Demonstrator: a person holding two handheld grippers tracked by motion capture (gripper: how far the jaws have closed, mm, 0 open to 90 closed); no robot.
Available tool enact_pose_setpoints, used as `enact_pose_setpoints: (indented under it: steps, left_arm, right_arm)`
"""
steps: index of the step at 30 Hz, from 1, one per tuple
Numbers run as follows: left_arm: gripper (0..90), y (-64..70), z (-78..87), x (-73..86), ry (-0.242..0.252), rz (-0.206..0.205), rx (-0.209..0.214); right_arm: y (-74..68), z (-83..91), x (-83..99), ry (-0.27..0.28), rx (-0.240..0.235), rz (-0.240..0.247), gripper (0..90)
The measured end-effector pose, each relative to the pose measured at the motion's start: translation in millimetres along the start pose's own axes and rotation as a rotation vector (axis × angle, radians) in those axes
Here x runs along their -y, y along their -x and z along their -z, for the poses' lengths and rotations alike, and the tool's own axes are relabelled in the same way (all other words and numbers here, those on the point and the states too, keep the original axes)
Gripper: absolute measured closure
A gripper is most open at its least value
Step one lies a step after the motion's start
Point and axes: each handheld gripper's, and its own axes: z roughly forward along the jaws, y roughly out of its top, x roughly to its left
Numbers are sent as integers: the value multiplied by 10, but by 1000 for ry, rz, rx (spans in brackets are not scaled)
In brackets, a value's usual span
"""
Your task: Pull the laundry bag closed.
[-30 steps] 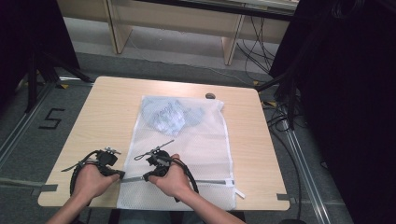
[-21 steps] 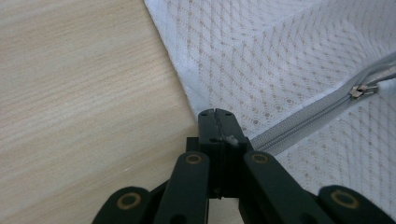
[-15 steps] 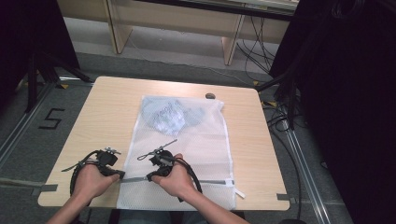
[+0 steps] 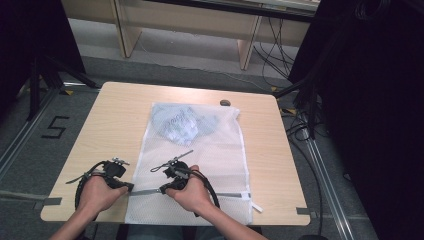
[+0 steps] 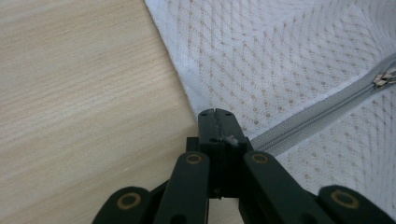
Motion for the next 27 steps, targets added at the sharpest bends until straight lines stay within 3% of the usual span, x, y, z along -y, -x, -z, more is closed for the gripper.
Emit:
enact_pose_setpoints:
  steps: [27]
  left_arm:
    - [899, 4, 0, 1, 2, 8, -2]
  right_arm:
    - [51, 86, 59, 6, 1, -17, 871]
